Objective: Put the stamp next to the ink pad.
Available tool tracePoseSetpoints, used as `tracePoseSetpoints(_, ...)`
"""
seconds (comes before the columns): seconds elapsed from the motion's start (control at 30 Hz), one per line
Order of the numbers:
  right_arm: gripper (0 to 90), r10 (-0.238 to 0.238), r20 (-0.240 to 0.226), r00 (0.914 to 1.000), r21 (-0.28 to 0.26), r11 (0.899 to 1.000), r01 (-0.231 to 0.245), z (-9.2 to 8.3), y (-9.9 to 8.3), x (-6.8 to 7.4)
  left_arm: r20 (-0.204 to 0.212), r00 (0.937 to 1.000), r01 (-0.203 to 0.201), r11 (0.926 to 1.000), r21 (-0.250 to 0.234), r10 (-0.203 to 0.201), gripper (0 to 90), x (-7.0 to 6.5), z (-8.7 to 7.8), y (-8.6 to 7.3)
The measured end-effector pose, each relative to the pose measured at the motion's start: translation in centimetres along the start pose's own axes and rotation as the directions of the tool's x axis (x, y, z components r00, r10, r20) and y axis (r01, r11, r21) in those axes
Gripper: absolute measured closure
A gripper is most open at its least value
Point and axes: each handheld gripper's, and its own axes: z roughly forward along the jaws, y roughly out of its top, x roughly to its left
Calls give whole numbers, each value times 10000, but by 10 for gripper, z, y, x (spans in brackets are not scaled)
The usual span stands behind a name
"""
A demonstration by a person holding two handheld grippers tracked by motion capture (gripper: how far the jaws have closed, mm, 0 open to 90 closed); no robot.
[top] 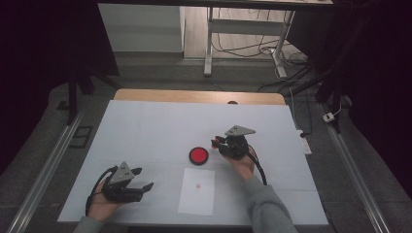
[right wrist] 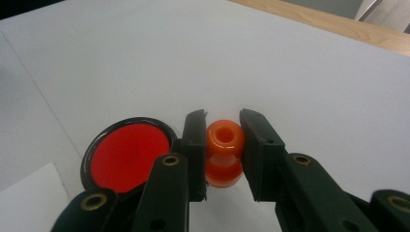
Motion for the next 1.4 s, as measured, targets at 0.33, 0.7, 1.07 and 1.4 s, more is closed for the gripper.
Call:
tracePoseSetpoints(0.33, 717, 52, 146, 9999, 385, 9992, -58, 10, -5, -4, 34, 10000, -13, 10000, 61, 12, 293, 0, 1, 0)
tracePoseSetpoints(0.7, 714, -271, 138, 9995, 748, 9969, 260, 19, -10, -2, 39, 10000, -9, 10000, 92, 9, 292, 0, 1, -1)
tracePoseSetpoints(1.07, 541, -56, 159, 9999, 480, 9988, 49, 16, -9, -2, 58, 10000, -31, 9999, 115, 31, 291, 0, 1, -1)
tracePoseSetpoints(1.4, 504, -41, -6, 10000, 273, 9996, 41, 1, -5, -2, 19, 10000, 34, 9999, 119, -34, 291, 1, 1, -2)
